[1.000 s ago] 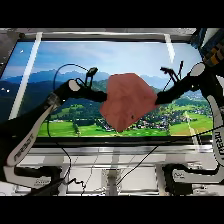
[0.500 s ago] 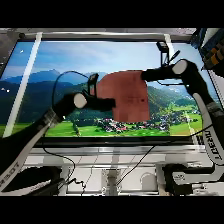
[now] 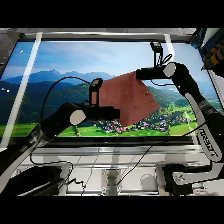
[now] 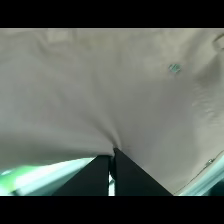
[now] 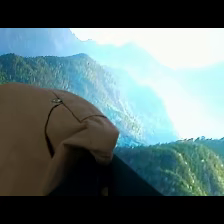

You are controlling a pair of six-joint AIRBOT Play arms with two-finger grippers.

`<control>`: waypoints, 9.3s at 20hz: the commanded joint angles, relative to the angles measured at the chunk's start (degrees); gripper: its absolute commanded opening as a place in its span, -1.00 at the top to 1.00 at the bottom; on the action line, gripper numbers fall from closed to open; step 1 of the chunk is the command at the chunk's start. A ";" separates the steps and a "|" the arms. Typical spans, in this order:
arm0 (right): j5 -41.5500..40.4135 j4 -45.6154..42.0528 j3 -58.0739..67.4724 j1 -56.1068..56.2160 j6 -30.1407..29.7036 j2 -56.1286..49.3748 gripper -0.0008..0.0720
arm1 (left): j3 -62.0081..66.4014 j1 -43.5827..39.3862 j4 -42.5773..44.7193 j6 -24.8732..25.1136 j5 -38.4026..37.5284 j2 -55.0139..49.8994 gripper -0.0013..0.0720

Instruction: Fold the clothes and pants, and hang the long-sleeved shirts on hangers.

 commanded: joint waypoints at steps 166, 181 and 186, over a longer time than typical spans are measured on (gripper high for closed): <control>11.26 37.68 -16.52 -3.82 0.81 65.64 0.92 | -7.96 37.44 -64.06 56.35 -9.70 43.87 0.93; -15.65 20.50 -45.03 -3.82 35.87 34.69 0.92 | -11.19 23.85 -41.81 27.08 14.51 -6.12 0.92; -14.03 14.49 -38.40 -3.89 23.30 30.86 0.92 | -4.02 26.91 -39.80 39.06 1.42 -9.22 0.93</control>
